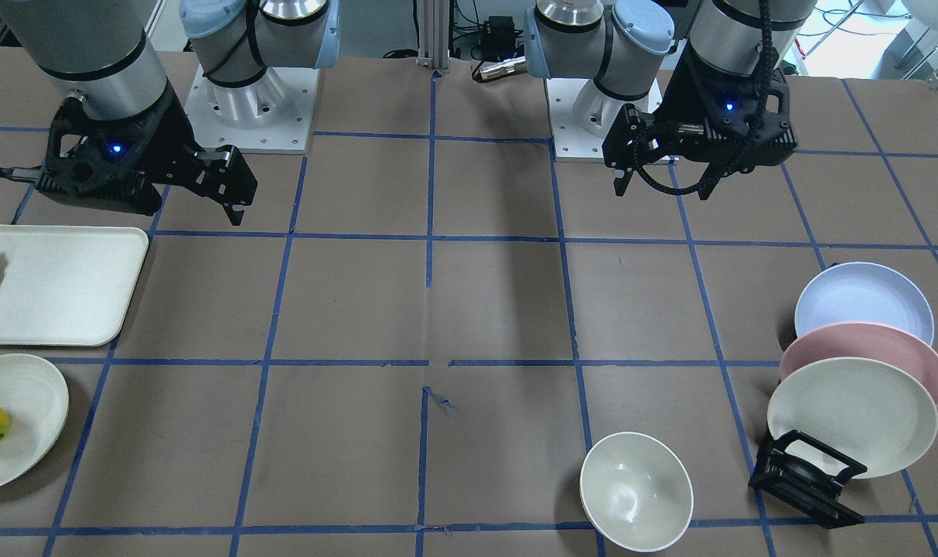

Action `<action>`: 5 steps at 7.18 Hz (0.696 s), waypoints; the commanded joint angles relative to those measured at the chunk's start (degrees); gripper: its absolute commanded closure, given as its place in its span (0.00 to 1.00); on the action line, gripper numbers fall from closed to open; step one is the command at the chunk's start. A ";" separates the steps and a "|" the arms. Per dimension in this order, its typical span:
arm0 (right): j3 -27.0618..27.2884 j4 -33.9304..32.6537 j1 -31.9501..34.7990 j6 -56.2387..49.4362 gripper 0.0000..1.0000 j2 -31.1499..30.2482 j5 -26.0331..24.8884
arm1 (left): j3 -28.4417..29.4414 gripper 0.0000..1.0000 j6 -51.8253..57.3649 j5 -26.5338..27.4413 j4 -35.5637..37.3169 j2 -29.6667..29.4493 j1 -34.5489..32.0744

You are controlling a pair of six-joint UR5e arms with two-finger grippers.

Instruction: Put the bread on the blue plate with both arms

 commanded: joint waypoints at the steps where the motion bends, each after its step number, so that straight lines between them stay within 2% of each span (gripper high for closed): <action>1: 0.00 0.03 0.00 0.00 0.00 0.03 -0.14 | -0.26 0.00 0.52 0.00 -0.04 0.98 -0.32; 3: 0.00 0.03 0.00 -0.09 0.00 0.11 -0.31 | -0.44 0.00 0.70 0.18 -0.65 1.86 0.29; 4: 0.00 0.03 0.00 -0.35 0.00 0.11 -0.31 | -0.53 0.00 0.78 3.66 -0.65 1.86 2.82; 5: 0.00 -0.06 -0.09 -0.44 0.00 0.46 -0.31 | -1.49 0.00 0.52 9.17 -0.74 1.43 9.89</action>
